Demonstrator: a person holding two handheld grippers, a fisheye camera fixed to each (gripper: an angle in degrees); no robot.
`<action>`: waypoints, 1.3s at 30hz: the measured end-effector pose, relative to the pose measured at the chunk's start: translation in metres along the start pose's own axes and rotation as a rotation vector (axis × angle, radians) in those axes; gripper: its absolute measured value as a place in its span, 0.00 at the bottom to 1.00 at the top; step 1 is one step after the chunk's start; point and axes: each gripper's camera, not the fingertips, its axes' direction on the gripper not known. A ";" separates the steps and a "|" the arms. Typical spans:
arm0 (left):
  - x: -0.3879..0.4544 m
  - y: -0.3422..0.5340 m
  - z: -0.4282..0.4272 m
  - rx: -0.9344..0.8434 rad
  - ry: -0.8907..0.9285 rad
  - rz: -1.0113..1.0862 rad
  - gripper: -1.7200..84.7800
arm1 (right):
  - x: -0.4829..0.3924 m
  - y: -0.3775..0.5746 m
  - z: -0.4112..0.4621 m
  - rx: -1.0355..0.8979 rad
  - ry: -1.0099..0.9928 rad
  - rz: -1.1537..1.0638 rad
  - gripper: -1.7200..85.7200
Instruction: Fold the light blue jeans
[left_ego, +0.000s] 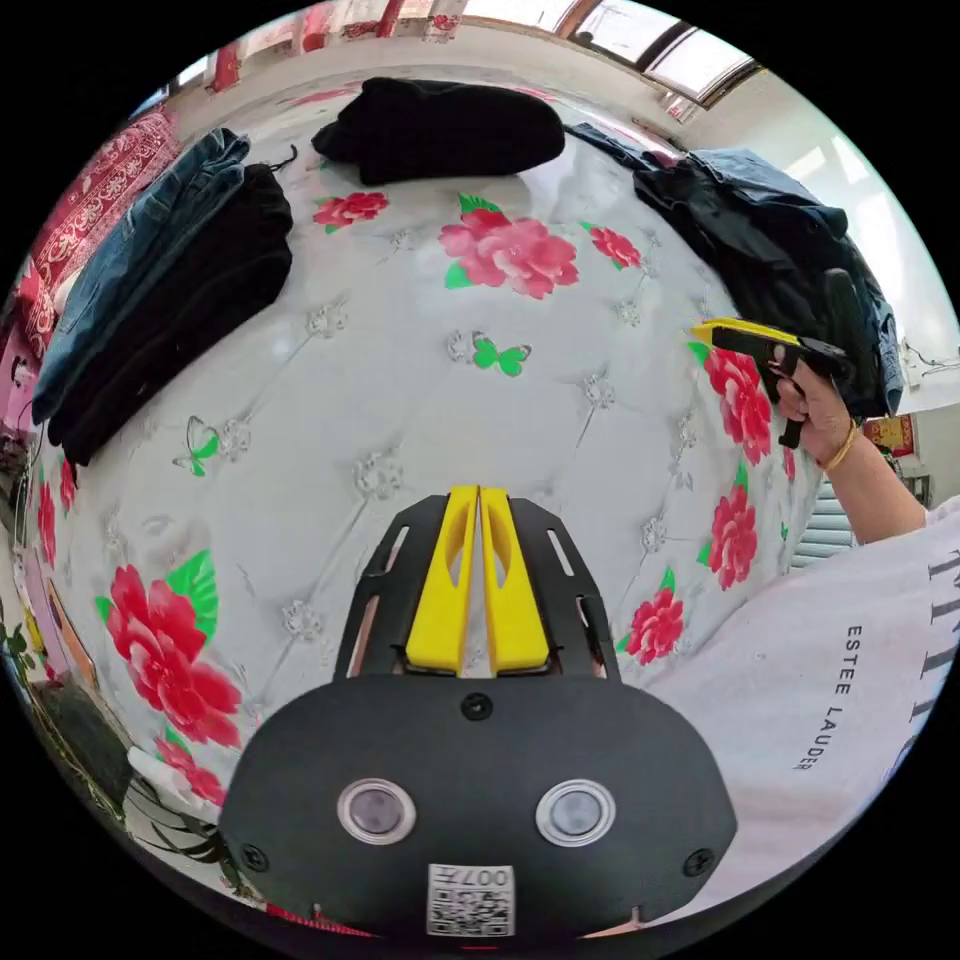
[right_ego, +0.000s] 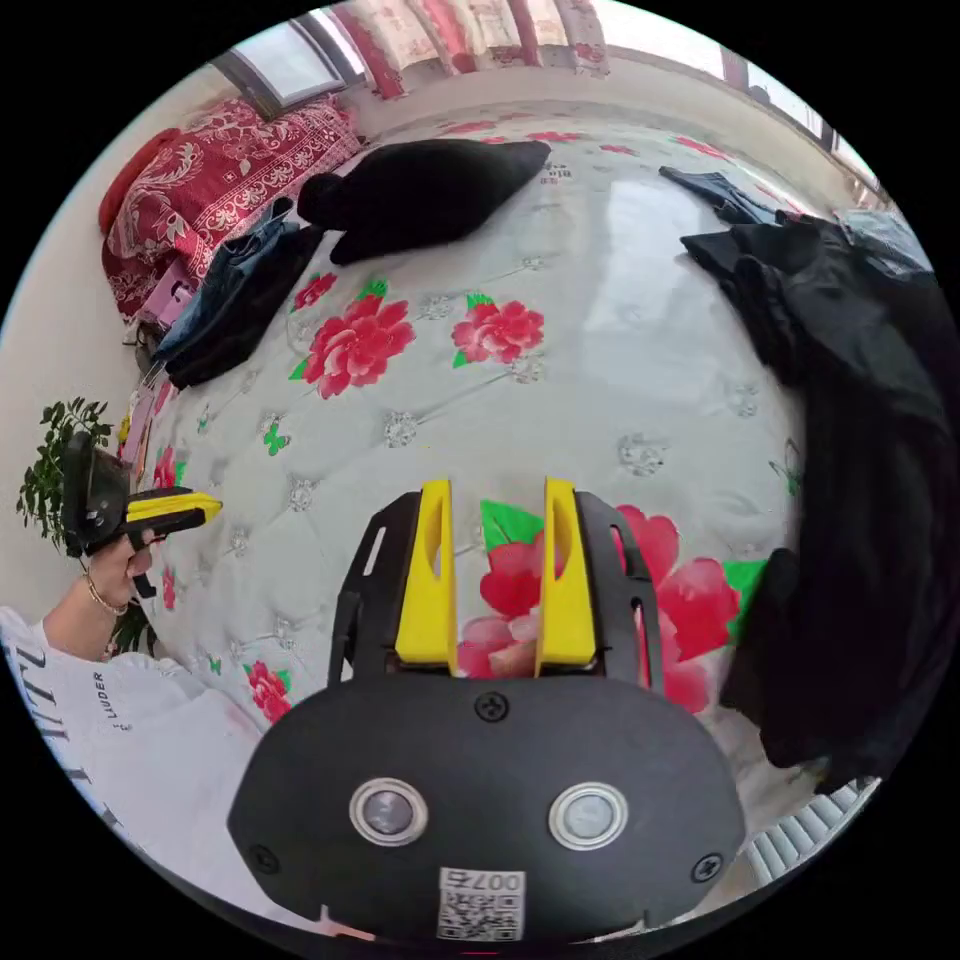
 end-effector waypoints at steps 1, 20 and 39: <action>0.015 0.025 0.005 -0.023 0.007 -0.042 0.01 | 0.006 0.016 -0.015 0.029 0.015 0.020 0.17; 0.127 0.114 -0.011 0.111 0.055 0.047 0.01 | 0.204 0.296 -0.378 0.542 0.160 0.704 0.03; -0.012 0.284 -0.158 0.518 -0.071 -0.430 0.05 | -0.479 0.338 -0.294 0.069 -0.537 -0.863 0.06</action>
